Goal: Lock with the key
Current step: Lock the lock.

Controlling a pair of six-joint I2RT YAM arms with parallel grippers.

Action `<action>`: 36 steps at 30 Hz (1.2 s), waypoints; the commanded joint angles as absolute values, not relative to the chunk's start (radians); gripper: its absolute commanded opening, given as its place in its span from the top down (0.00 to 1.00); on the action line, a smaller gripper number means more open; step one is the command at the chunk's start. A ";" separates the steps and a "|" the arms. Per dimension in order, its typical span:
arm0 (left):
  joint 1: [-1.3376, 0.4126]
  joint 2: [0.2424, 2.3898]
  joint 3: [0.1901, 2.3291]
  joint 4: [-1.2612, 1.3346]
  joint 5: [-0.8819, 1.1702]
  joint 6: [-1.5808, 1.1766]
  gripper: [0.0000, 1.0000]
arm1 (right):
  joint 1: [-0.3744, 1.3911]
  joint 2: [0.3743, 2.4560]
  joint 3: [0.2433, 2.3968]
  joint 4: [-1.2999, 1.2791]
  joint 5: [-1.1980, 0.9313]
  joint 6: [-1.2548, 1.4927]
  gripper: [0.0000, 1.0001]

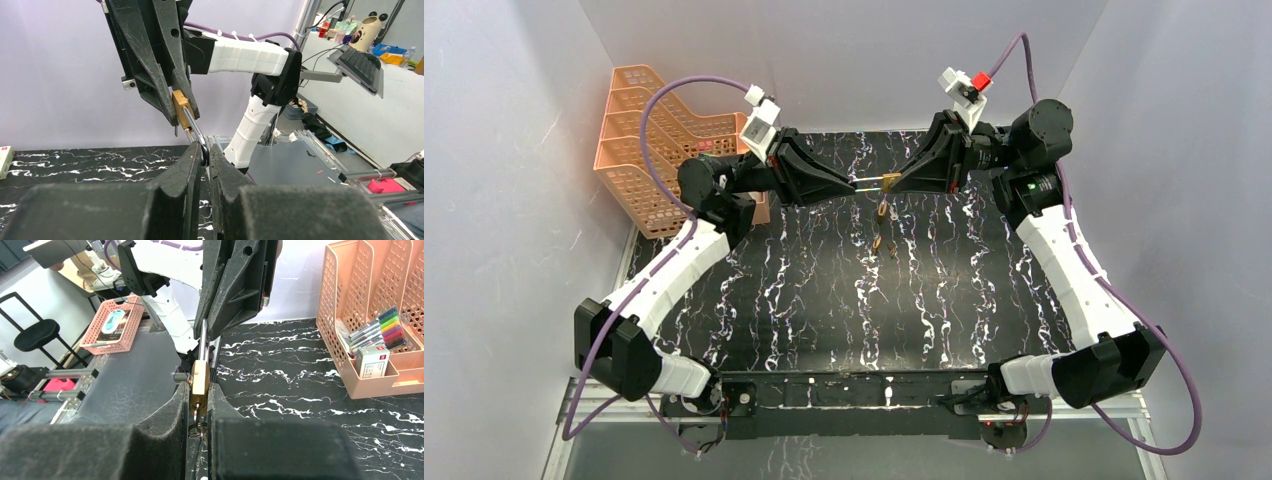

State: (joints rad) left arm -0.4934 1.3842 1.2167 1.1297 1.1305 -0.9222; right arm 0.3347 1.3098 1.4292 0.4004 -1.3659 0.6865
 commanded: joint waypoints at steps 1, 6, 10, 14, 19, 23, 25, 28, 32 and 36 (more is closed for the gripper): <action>-0.537 1.376 1.196 1.146 1.085 -0.880 1.00 | 0.389 1.284 1.442 0.483 -1.288 0.715 1.00; -0.550 1.378 1.193 1.145 1.058 -0.879 1.00 | 0.399 1.281 1.427 0.482 -1.257 0.707 1.00; -0.561 1.385 1.189 1.147 1.048 -0.871 1.00 | 0.411 1.285 1.427 0.498 -1.252 0.718 1.00; -0.561 1.382 1.171 1.146 1.025 -0.853 1.00 | 0.423 1.297 1.441 0.510 -1.260 0.745 1.00; -0.564 1.381 1.152 1.146 1.022 -0.834 1.00 | 0.425 1.295 1.445 0.529 -1.260 0.771 1.00; -0.567 1.381 1.140 1.146 1.020 -0.825 1.00 | 0.425 1.303 1.449 0.569 -1.263 0.812 1.00; -0.571 1.382 1.139 1.146 1.019 -0.827 1.00 | 0.427 1.305 1.450 0.577 -1.263 0.819 1.00; -0.577 1.386 1.151 1.146 1.020 -0.856 1.00 | 0.429 1.305 1.445 0.574 -1.255 0.814 1.00; -0.597 1.399 1.166 1.146 1.039 -0.906 1.00 | 0.429 1.276 1.411 0.549 -1.198 0.734 1.00; -0.620 1.410 1.159 1.147 1.043 -0.952 1.00 | 0.429 1.251 1.391 0.541 -1.143 0.677 1.00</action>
State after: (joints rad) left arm -0.5289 1.3586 1.1584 1.1957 1.0351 -0.9176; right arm 0.3542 1.2839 1.3922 0.4934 -1.3224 0.7536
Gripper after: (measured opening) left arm 0.072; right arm 0.165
